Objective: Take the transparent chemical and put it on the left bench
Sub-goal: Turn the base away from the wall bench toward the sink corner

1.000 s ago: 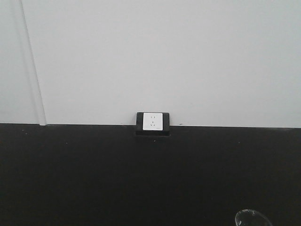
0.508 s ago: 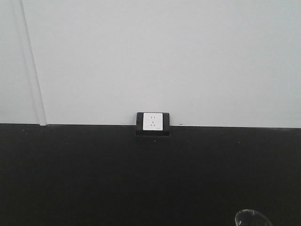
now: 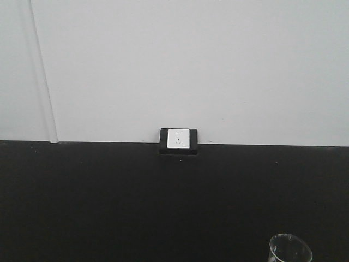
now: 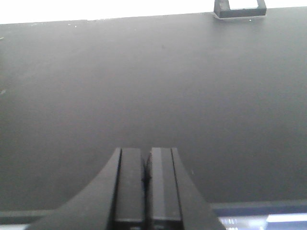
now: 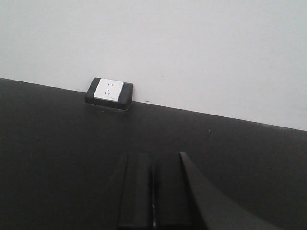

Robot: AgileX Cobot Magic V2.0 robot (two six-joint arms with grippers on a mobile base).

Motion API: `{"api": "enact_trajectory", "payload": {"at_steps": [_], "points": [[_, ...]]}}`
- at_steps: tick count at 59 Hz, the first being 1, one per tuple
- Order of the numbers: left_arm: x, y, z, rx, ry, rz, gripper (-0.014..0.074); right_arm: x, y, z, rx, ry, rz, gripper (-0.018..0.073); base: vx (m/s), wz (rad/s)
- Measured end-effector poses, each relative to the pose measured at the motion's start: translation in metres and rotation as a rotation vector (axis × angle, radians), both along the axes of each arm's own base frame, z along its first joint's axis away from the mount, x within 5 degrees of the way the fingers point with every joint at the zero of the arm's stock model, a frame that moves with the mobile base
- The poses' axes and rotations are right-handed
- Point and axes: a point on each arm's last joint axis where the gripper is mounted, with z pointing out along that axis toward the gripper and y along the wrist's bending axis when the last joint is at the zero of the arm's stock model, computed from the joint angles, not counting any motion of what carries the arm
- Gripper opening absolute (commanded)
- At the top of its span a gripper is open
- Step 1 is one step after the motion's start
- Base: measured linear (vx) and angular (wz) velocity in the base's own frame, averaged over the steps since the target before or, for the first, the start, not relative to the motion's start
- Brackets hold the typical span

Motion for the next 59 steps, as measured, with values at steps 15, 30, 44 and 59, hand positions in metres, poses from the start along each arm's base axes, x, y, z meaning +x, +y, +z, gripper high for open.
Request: {"api": "enact_trajectory", "payload": {"at_steps": [15,30,44,59], "points": [[0.0000,0.0000,0.0000,0.000,0.000,0.000,-0.0003,0.0000,-0.0001,-0.0001,0.000,0.001,-0.001,-0.0003,-0.21,0.02],[0.0000,0.0000,0.0000,0.000,0.000,0.000,-0.0003,0.0000,-0.0002,-0.0003,-0.001,0.003,-0.002,-0.0003,-0.29,0.20],[0.0000,0.0000,0.0000,0.000,0.000,0.000,-0.0003,0.0000,-0.0002,-0.0003,-0.001,0.003,-0.002,-0.0003,-0.34,0.37],[0.0000,0.0000,0.0000,0.000,0.000,0.000,-0.0003,0.0000,-0.0002,-0.0003,-0.001,0.003,-0.002,-0.0003,-0.34,0.49]]}}
